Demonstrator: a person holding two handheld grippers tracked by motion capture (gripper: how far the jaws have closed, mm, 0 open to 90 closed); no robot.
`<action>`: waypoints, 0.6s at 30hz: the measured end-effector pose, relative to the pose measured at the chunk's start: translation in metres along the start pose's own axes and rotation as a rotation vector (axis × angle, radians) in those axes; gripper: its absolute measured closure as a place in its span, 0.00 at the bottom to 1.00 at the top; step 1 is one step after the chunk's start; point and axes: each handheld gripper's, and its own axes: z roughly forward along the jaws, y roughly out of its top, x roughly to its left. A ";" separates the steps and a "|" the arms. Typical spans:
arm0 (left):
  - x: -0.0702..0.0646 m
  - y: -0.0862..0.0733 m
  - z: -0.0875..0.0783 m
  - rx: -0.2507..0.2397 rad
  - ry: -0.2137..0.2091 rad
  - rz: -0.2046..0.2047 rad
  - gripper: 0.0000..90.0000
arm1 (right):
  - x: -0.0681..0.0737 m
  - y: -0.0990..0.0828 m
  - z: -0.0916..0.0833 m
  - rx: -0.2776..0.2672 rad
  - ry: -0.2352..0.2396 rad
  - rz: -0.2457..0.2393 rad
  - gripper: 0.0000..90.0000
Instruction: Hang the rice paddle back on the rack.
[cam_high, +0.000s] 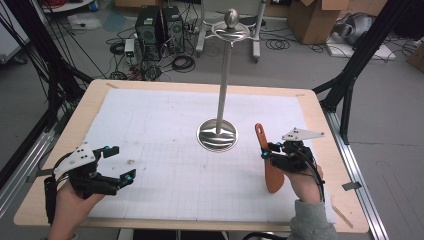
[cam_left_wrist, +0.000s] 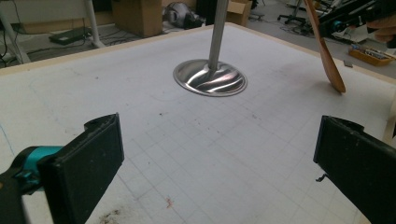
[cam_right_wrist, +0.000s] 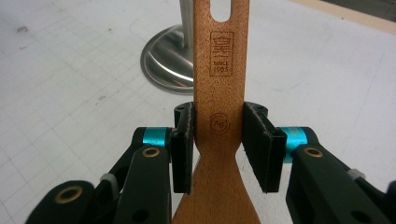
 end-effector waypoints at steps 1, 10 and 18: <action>0.000 0.000 0.000 0.000 0.000 0.000 0.02 | 0.000 0.000 0.000 0.000 0.000 0.000 0.72; 0.000 0.000 0.001 0.003 0.000 -0.003 0.02 | 0.003 0.002 -0.007 -0.066 -0.009 -0.001 0.72; 0.000 0.001 0.000 0.000 -0.001 -0.001 0.02 | 0.000 0.001 -0.010 -0.103 -0.023 0.008 0.72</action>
